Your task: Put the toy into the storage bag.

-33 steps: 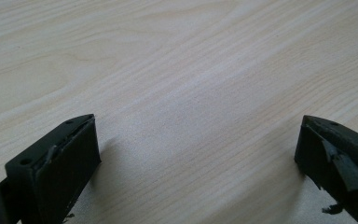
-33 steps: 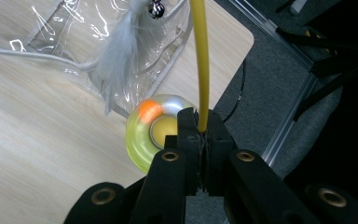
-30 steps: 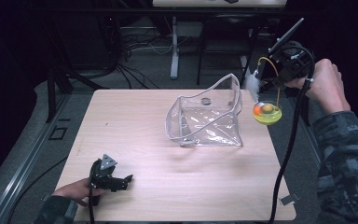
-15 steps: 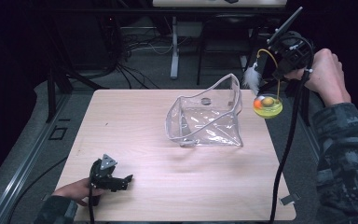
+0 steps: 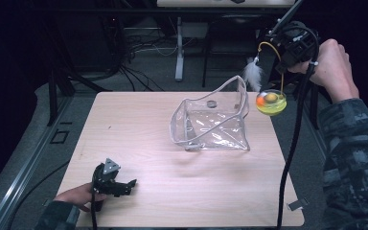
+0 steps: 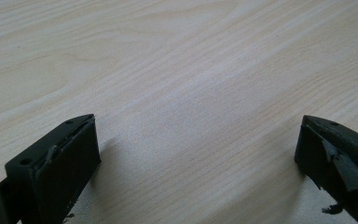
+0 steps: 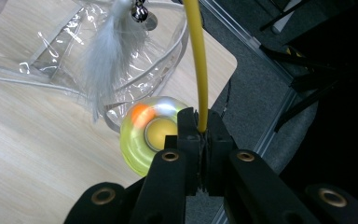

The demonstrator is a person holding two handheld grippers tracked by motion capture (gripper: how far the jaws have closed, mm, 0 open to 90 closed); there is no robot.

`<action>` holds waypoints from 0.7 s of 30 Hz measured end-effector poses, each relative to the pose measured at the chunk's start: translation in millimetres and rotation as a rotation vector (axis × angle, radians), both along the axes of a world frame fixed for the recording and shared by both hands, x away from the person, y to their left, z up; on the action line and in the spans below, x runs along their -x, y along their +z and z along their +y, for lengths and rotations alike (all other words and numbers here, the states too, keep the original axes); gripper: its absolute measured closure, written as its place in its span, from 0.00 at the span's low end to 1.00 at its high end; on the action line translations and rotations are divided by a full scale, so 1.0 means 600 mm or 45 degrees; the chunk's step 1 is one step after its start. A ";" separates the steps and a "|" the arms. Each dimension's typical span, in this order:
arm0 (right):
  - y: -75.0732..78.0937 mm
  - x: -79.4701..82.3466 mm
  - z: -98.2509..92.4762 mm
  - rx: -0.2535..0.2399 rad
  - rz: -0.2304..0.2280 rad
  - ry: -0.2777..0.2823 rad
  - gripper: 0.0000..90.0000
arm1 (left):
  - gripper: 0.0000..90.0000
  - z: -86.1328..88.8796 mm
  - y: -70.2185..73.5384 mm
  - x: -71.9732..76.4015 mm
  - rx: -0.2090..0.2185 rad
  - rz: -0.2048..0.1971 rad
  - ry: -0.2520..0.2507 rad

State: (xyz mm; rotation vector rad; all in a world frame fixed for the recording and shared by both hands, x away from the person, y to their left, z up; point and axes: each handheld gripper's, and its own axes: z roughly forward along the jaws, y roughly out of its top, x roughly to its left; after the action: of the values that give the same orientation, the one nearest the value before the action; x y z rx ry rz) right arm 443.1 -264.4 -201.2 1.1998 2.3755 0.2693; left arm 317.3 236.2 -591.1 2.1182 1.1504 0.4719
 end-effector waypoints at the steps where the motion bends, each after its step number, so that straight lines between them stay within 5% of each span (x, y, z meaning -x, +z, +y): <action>1: 0.001 0.000 0.002 0.002 -0.002 0.003 0.98 | 0.00 0.000 0.000 0.000 0.000 0.000 0.000; 21: 0.028 -0.009 0.050 0.010 -0.035 0.056 0.98 | 0.00 0.000 0.000 0.000 -0.001 -0.001 0.000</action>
State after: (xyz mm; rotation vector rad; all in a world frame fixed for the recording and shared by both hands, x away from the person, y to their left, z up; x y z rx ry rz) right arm 448.6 -234.5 -184.1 1.1343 2.3786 0.2883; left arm 317.3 236.2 -591.1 2.1184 1.1500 0.4736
